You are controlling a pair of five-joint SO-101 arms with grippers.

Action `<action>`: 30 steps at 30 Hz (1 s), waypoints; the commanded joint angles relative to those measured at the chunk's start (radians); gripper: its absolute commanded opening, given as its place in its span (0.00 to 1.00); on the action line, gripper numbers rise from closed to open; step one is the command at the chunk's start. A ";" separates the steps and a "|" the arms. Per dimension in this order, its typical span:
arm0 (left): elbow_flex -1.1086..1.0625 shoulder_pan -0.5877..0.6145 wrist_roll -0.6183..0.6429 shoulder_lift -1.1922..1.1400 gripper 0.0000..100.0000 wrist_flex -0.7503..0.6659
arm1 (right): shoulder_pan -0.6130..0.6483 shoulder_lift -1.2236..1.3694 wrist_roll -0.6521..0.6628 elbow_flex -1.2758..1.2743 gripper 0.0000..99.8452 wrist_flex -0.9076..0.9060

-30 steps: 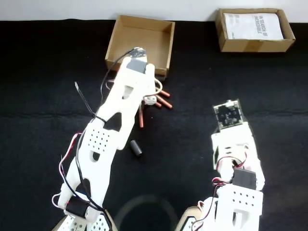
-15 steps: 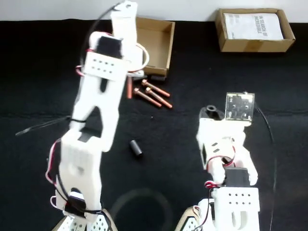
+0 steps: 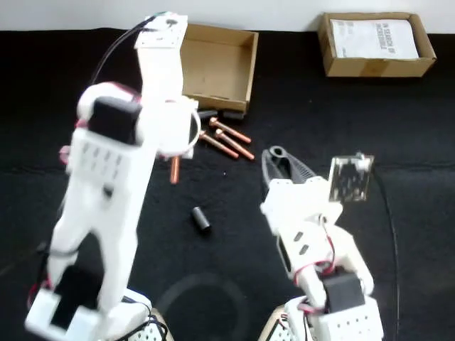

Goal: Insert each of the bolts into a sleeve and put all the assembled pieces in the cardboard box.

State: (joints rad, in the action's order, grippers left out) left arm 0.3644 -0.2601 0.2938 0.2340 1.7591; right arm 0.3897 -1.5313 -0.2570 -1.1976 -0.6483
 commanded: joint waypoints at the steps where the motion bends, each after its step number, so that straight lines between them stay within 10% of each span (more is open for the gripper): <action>1: -0.084 -0.053 -0.005 0.168 0.01 -0.006 | 0.050 -0.139 0.066 0.053 0.01 -0.013; 14: -0.371 -0.108 -0.003 0.384 0.01 -0.385 | 0.059 -0.302 0.089 0.053 0.01 -0.427; 30: -0.819 -0.320 -0.003 0.549 0.01 -0.997 | 0.059 -0.302 0.087 0.059 0.01 -0.438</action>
State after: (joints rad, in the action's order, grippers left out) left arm -0.4319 -0.5562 0.2954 0.7388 0.8861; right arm 0.4419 -1.8182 -0.1726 -1.1960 -1.0825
